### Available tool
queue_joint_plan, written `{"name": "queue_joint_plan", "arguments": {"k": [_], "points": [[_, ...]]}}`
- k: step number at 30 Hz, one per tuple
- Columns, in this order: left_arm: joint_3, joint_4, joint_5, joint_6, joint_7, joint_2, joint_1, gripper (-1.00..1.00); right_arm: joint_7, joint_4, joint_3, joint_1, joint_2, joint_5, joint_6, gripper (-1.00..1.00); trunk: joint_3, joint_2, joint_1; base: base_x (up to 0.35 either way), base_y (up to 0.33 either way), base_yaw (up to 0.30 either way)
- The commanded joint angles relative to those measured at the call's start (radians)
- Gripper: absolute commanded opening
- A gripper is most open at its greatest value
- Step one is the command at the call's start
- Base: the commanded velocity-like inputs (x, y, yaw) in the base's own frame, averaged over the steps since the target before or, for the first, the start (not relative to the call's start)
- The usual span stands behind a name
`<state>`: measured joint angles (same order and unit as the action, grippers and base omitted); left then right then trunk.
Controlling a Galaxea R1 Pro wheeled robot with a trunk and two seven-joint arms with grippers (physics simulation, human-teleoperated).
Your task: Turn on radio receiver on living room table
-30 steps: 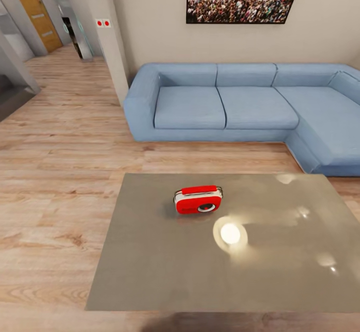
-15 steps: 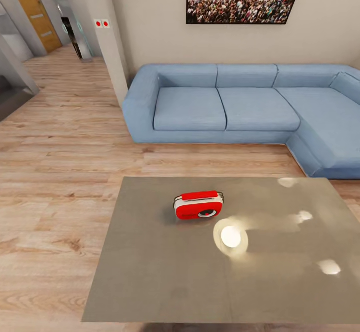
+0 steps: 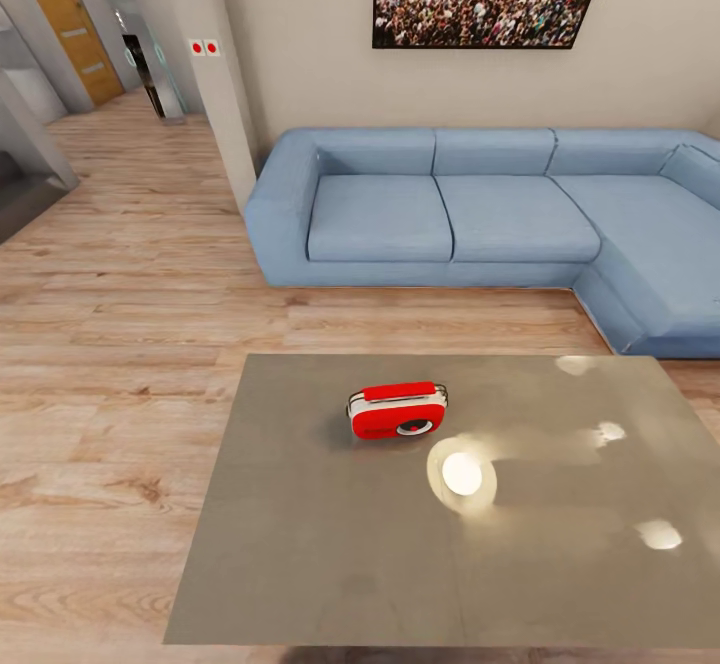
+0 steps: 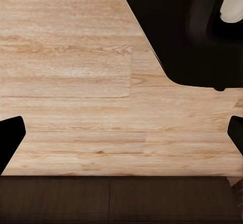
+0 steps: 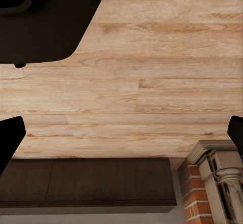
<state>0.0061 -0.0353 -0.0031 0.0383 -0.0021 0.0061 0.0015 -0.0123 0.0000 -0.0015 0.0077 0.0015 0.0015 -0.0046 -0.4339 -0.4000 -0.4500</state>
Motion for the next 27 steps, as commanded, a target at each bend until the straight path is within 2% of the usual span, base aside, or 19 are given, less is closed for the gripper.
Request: {"name": "queue_joint_plan", "arguments": {"k": [1,27], "points": [[0.0,0.0,0.0,0.0,0.0,0.0,0.0,1.0,0.0,0.0,0.0,0.0,0.0,0.0,0.0,1.0,0.0,0.0,0.0,0.0,0.0,0.0],[0.0,0.0,0.0,0.0,0.0,0.0,0.0,1.0,0.0,0.0,0.0,0.0,0.0,0.0,0.0,1.0,0.0,0.0,0.0,0.0,0.0,0.0]]}}
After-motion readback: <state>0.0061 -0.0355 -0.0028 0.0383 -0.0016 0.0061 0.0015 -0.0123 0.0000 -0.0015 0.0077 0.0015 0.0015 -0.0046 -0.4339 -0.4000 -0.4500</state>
